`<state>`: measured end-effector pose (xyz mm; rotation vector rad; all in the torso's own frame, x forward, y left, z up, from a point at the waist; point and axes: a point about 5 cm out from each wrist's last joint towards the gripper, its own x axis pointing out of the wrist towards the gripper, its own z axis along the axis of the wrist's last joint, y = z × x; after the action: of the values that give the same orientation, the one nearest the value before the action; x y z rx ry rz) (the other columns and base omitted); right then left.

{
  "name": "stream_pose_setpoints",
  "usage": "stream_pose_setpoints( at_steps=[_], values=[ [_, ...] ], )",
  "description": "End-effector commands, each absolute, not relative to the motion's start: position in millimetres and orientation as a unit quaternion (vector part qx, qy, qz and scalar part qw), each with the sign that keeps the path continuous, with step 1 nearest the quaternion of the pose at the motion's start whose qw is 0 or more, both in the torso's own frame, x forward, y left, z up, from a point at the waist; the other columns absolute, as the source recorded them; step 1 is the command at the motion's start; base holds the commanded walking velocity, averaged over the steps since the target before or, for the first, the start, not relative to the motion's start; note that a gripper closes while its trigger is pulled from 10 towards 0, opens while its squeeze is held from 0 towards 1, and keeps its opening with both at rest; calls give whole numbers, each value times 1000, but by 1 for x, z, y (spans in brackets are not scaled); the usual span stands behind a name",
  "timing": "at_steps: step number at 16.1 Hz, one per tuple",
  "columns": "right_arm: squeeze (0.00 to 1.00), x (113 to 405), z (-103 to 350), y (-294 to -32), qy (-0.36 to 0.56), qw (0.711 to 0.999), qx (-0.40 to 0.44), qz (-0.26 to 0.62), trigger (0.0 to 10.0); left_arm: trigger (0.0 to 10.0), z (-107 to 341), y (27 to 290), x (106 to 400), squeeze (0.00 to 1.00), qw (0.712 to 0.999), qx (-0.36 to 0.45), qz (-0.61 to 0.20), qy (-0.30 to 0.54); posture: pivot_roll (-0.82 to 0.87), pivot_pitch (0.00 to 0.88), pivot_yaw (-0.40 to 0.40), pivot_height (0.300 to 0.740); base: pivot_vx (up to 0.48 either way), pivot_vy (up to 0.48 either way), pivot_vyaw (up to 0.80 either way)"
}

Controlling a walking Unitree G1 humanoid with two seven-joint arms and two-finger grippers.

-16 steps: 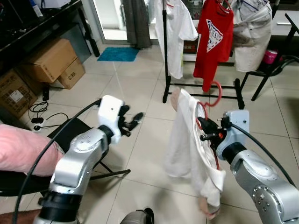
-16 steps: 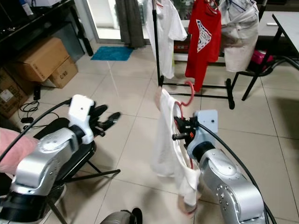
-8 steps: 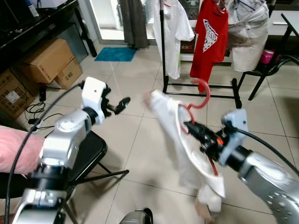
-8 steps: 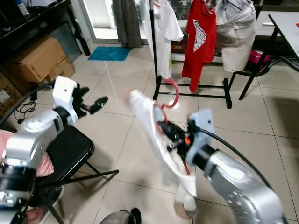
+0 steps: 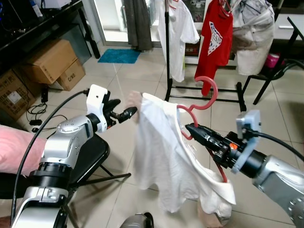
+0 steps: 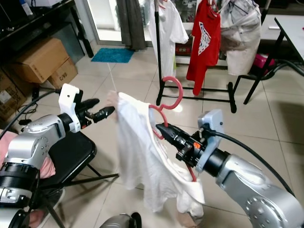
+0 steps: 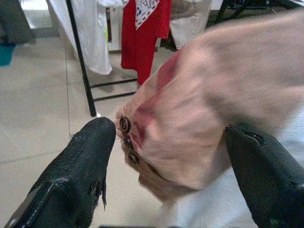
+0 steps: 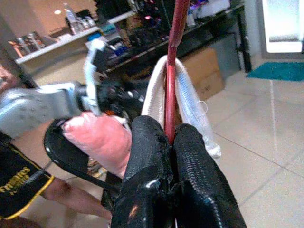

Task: Hang hanger

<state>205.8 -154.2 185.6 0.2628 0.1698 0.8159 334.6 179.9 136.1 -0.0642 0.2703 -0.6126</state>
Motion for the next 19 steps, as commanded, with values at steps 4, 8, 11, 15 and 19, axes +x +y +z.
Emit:
stream_pose_setpoints(
  at_steps=[4,8,11,15,19],
  values=[
    [0,199,194,-152,73,891,136,428,10000,10000,139,184,341,0,934,-48,-326,137,-50,19,125,740,0,0,0],
    [0,197,195,-151,74,889,138,431,10000,0,139,178,343,0,929,-48,-343,131,-50,24,127,740,0,0,0],
    [0,198,194,-152,75,889,139,429,10000,0,138,176,341,0,928,-41,-350,124,-41,33,124,740,0,0,0],
    [0,198,191,-150,82,888,138,431,10000,0,135,176,339,0,928,-38,-352,118,-40,37,124,740,0,0,0],
    [0,198,190,-150,84,888,138,431,10000,0,134,176,340,0,931,-40,-342,117,-41,38,128,740,0,0,0]
  ],
)
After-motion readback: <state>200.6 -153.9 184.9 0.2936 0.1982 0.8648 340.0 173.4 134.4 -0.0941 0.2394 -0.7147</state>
